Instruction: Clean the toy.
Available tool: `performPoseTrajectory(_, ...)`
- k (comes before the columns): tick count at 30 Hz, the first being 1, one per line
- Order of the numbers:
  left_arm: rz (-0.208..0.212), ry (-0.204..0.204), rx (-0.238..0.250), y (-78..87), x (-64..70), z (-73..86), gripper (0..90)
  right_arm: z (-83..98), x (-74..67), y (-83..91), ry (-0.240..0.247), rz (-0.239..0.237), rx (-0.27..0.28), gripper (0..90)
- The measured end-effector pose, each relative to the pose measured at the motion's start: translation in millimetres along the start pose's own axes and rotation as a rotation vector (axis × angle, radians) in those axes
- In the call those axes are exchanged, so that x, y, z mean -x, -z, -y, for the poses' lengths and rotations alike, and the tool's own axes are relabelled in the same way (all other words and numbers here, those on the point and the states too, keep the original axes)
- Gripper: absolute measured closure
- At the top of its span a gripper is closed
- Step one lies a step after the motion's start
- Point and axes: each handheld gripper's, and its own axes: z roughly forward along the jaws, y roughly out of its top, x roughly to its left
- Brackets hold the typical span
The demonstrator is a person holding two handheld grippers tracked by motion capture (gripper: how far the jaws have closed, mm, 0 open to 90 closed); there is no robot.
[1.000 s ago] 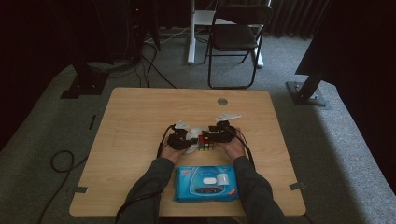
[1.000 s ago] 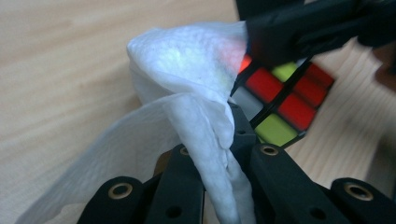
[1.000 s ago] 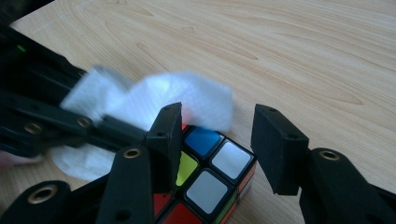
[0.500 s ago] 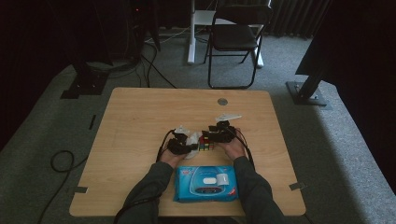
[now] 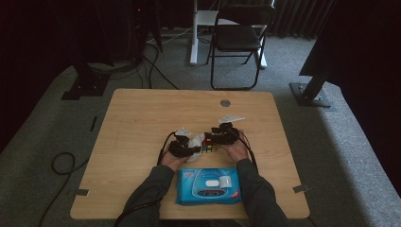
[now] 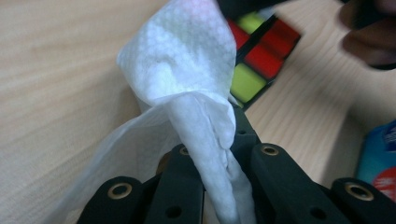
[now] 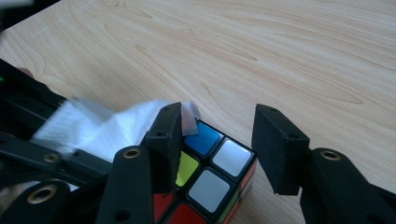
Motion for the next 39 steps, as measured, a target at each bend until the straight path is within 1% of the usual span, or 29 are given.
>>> performPoseTrajectory(2, -0.008, 0.01, -0.021, -4.9, -1.7, 0.6, 86.8, 0.0, 0.1, 0.0, 0.0, 0.0, 0.0, 52.9)
performPoseTrajectory(4, -0.006, 0.004, -0.029, -6.1, -4.1, -0.9, 86.8, -0.1, 0.4, 0.0, 0.0, -0.002, 0.0, 52.9)
performPoseTrajectory(6, -0.018, -0.012, -0.039, -6.7, -4.4, -3.1, 86.8, -0.1, 0.7, -0.2, 0.001, -0.005, 0.0, 52.9)
performPoseTrajectory(7, -0.034, -0.026, -0.046, -7.1, -4.6, -5.4, 86.7, -0.2, 0.9, -0.2, 0.001, -0.006, 0.0, 52.9)
performPoseTrajectory(9, -0.063, -0.034, -0.051, -8.3, -5.1, -9.0, 86.3, -0.2, 0.8, -0.1, 0.0, -0.005, -0.001, 52.9)
performPoseTrajectory(11, -0.093, -0.017, -0.045, -9.4, -5.6, -12.7, 86.0, -0.2, 0.6, -0.1, -0.001, -0.004, -0.002, 52.9)
performPoseTrajectory(12, -0.105, -0.014, -0.037, -9.2, -6.5, -14.7, 85.9, -0.2, 0.7, 0.0, -0.001, -0.005, -0.002, 53.0)
performPoseTrajectory(14, -0.118, 0.008, 0.0, -6.5, -7.0, -19.0, 86.0, -0.2, 0.7, 0.0, 0.001, -0.009, -0.003, 53.1)
performPoseTrajectory(16, -0.121, 0.017, 0.049, -0.9, -7.5, -23.1, 85.9, -0.1, 1.1, 0.0, 0.003, -0.011, -0.003, 53.1)
performPoseTrajectory(19, -0.128, 0.016, 0.086, 5.2, -7.2, -26.2, 85.3, -0.1, 0.6, 0.4, 0.012, -0.022, -0.008, 53.0)
performPoseTrajectory(20, -0.13, 0.014, 0.093, 6.4, -7.2, -27.0, 84.6, -0.5, 0.3, 0.7, 0.023, -0.024, -0.012, 52.9)
performPoseTrajectory(21, -0.138, 0.011, 0.093, 7.3, -7.3, -27.8, 83.8, -1.4, -1.0, 1.3, 0.04, -0.015, -0.019, 51.2)
performPoseTrajectory(23, -0.149, 0.021, 0.101, 8.4, -8.5, -28.9, 83.2, -3.2, -3.8, 2.8, 0.06, 0.021, -0.034, 44.6)
performPoseTrajectory(26, -0.169, 0.043, 0.112, 8.8, -11.8, -30.7, 83.0, -1.8, -2.6, 5.8, 0.044, 0.011, -0.028, 44.3)
performPoseTrajectory(29, -0.18, 0.046, 0.108, 7.4, -14.1, -33.8, 82.7, -1.5, -0.7, 7.8, 0.028, 0.01, -0.034, 46.0)
performPoseTrajectory(31, -0.187, 0.048, 0.102, 4.4, -15.0, -36.9, 82.8, -1.8, -0.3, 8.9, 0.021, 0.014, -0.039, 48.7)
performPoseTrajectory(33, -0.186, 0.05, 0.099, 2.0, -15.1, -39.3, 82.9, -1.8, -0.1, 9.5, 0.01, 0.001, -0.043, 51.9)
performPoseTrajectory(35, -0.183, 0.041, 0.091, -0.9, -13.8, -41.5, 82.9, -2.2, 0.5, 9.5, 0.002, -0.011, -0.047, 54.4)
performPoseTrajectory(38, -0.165, 0.022, 0.083, -3.8, -12.3, -41.8, 82.9, -2.8, 0.8, 9.4, 0.003, -0.018, -0.051, 54.9)
performPoseTrajectory(39, -0.162, 0.016, 0.084, -4.2, -11.8, -41.2, 82.9, -2.7, 1.3, 9.3, 0.006, -0.029, -0.053, 55.0)
